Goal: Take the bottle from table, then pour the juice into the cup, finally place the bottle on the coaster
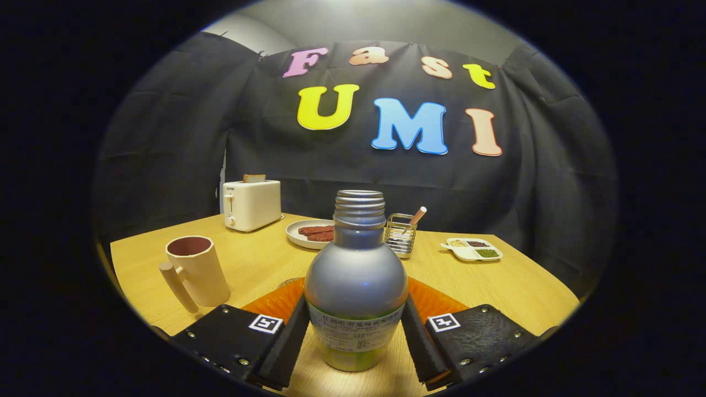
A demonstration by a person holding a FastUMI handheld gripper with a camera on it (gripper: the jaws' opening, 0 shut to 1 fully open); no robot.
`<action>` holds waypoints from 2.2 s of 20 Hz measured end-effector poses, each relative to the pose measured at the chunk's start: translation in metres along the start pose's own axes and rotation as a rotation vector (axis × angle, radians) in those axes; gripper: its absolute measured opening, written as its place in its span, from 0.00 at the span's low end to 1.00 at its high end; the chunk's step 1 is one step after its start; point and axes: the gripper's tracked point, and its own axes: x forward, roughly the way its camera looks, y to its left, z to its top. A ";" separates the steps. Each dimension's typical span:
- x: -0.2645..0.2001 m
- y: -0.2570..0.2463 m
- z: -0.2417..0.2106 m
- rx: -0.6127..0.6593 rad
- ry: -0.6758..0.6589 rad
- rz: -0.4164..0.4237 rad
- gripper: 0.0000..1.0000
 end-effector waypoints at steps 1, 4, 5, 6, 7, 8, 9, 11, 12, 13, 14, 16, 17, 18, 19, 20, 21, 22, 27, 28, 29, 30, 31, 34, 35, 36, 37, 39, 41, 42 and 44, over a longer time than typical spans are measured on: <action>0.002 0.000 0.009 -0.031 -0.003 0.002 0.81; 0.012 0.001 0.028 -0.145 -0.006 0.001 0.81; 0.014 0.005 0.033 -0.171 -0.010 0.008 0.81; 0.017 0.009 0.036 -0.199 -0.012 0.017 0.81; 0.020 0.013 0.040 -0.234 -0.011 0.023 0.81; 0.021 0.017 0.041 -0.272 -0.010 0.030 0.81; 0.023 0.023 0.042 -0.315 -0.012 0.040 0.81; 0.027 0.032 0.049 -0.410 -0.023 0.041 0.81; 0.027 0.035 0.050 -0.460 -0.030 0.038 0.81; 0.028 0.038 0.052 -0.503 -0.040 0.034 0.81; 0.030 0.041 0.052 -0.541 -0.045 0.034 0.81; 0.034 0.051 0.048 -0.601 -0.039 0.044 0.81; 0.036 0.054 0.045 -0.634 -0.034 0.049 0.81; 0.037 0.057 0.044 -0.670 -0.030 0.050 0.81; 0.039 0.060 0.042 -0.703 -0.026 0.050 0.81; 0.040 0.062 0.040 -0.736 -0.017 0.057 0.81; 0.040 0.065 0.039 -0.764 -0.011 0.062 0.81; 0.044 0.070 0.037 -0.792 -0.008 0.068 0.81; 0.050 0.083 0.035 -0.892 -0.013 0.079 0.81; 0.050 0.086 0.037 -0.912 -0.017 0.080 0.81; 0.051 0.088 0.036 -0.935 -0.015 0.082 0.81; 0.054 0.090 0.034 -0.957 -0.012 0.084 0.81; 0.055 0.091 0.033 -0.975 -0.008 0.088 0.81; 0.058 0.089 0.030 -1.027 0.003 0.091 0.81; 0.058 0.088 0.029 -1.045 0.007 0.087 0.81; 0.059 0.088 0.029 -1.064 0.009 0.085 0.81; 0.060 0.088 0.030 -1.083 0.006 0.080 0.81; 0.062 0.091 0.034 -1.125 -0.011 0.071 0.81; 0.062 0.094 0.035 -1.160 -0.025 0.066 0.81; 0.062 0.096 0.036 -1.176 -0.031 0.065 0.81; 0.061 0.099 0.035 -1.214 -0.041 0.062 0.81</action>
